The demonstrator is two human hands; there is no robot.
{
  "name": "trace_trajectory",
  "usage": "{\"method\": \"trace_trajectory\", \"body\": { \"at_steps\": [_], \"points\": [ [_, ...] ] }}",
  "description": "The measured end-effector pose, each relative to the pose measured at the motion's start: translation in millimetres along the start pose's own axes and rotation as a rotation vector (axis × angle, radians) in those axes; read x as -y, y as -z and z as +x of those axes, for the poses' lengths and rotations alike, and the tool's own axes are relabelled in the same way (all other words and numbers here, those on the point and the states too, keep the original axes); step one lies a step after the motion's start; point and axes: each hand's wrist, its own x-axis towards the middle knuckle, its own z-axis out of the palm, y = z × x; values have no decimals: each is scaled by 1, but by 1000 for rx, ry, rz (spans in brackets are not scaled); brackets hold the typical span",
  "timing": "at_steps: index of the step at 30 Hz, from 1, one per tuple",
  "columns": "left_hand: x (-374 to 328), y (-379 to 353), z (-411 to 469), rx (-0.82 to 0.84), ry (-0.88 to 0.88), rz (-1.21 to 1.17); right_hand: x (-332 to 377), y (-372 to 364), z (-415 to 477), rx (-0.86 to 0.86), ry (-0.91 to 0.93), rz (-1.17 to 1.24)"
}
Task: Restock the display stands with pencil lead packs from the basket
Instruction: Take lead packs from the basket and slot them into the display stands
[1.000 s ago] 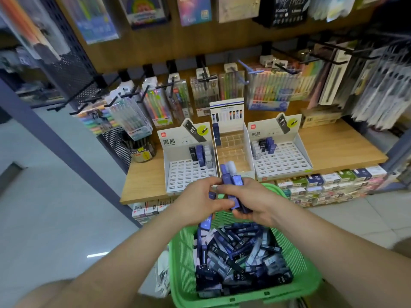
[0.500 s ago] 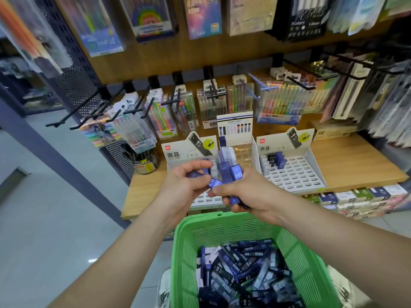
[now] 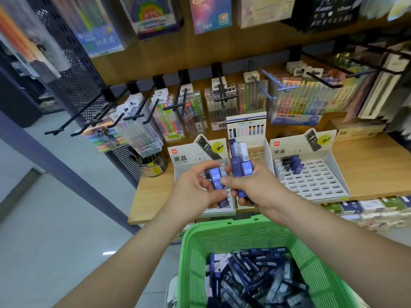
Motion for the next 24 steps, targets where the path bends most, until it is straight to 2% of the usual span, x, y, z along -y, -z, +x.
{"method": "trace_trajectory", "body": {
  "at_steps": [3, 5, 7, 10, 14, 24],
  "points": [
    [4, 0, 20, 23, 17, -4, -1, 2, 9, -59, -67, 58],
    [16, 6, 38, -38, 28, 47, 0, 6, 15, -109, -110, 129],
    [36, 11, 58, -106, 7, 224, 1, 13, 20, -147, -160, 221],
    [66, 8, 80, -93, -14, 463, -1, 19, 26, -186, -222, 277],
    [93, -3, 104, -102, -49, 604, -3, 20, 28, -148, -252, 284],
    [123, -21, 126, -12, -81, 675, 7, 26, 25, -51, -251, 266]
  ]
}}
